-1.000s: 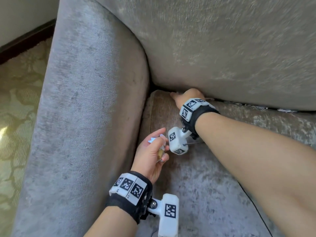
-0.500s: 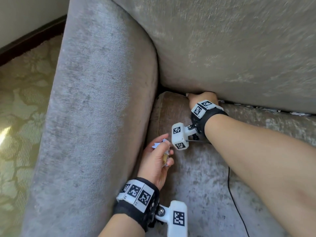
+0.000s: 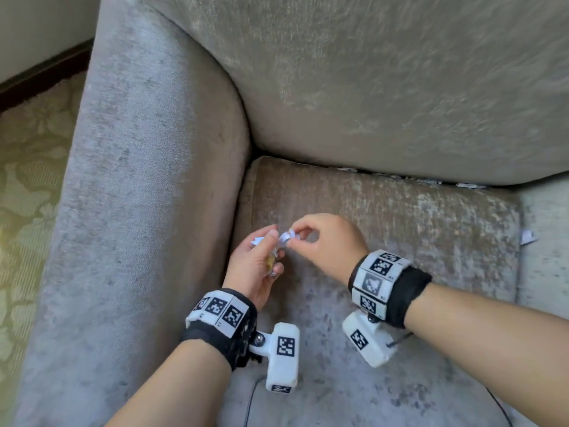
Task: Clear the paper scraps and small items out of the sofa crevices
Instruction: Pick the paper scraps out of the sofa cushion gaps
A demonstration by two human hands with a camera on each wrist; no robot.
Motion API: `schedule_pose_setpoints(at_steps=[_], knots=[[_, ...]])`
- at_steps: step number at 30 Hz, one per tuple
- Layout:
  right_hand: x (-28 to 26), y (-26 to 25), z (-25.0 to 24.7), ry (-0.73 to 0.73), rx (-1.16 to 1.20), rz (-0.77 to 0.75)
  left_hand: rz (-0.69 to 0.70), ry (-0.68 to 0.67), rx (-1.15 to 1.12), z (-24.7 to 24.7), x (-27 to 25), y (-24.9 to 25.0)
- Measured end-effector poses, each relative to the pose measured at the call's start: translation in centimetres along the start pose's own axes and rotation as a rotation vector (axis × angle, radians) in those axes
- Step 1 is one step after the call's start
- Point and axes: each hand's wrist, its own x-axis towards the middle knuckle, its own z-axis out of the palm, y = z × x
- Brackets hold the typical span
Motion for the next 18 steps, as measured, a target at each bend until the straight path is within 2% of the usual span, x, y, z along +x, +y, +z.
schedule_pose_setpoints(at_steps=[4,10,13,15,18], knots=[[-2.3,0.1,-0.5,0.045,0.054,0.027,0.019,-0.052,0.04,1.5,-1.2,-1.0],[-4.2,1.0,-1.2,0.041,0.143,-0.042,0.016,-0.15,0.069,4.0,-2.4,-2.7],[-4.0,2.5,-2.2,0.069,0.192,0.04,0.022,-0.162,0.139,5.1,-2.6,-2.9],[-3.9,3.3,-3.0,0.066,0.227,0.039,0.031,-0.188,0.203,5.8,-2.3,-2.6],[-2.9,5.0,-4.8,0.137,0.321,0.125,0.06,-0.14,0.334,6.0,-1.1,-1.8]])
